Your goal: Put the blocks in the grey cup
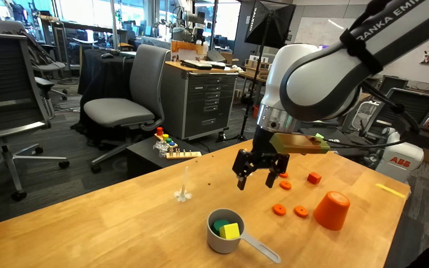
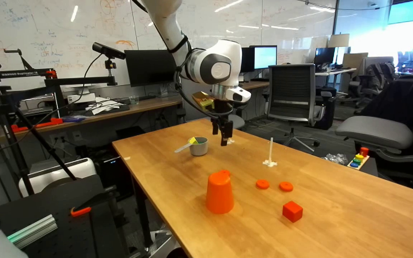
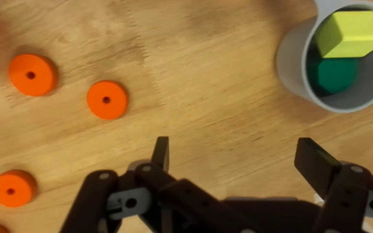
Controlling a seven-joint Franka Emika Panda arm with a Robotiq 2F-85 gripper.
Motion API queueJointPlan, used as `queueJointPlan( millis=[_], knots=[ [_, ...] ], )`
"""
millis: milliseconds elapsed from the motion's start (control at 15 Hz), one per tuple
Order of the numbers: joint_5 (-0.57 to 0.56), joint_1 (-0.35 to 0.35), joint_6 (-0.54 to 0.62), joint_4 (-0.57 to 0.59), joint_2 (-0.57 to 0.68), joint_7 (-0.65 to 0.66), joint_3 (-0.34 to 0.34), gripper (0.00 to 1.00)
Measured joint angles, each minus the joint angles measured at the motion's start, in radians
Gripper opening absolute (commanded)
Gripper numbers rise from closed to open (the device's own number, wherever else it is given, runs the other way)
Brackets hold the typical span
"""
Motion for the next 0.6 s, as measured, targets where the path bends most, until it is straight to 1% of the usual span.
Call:
queueJointPlan(
  millis=[400,467,600],
  knots=[
    [-0.078,-0.061,0.030,-0.073,-0.058,0.030,-0.139,1.00],
    [-0.078,-0.081,0.033,-0.077,-0.069,0.035,-0.152,1.00],
    [-0.078,-0.118,0.033,-0.081,-0.085,0.036,-0.156,1.00]
  ],
)
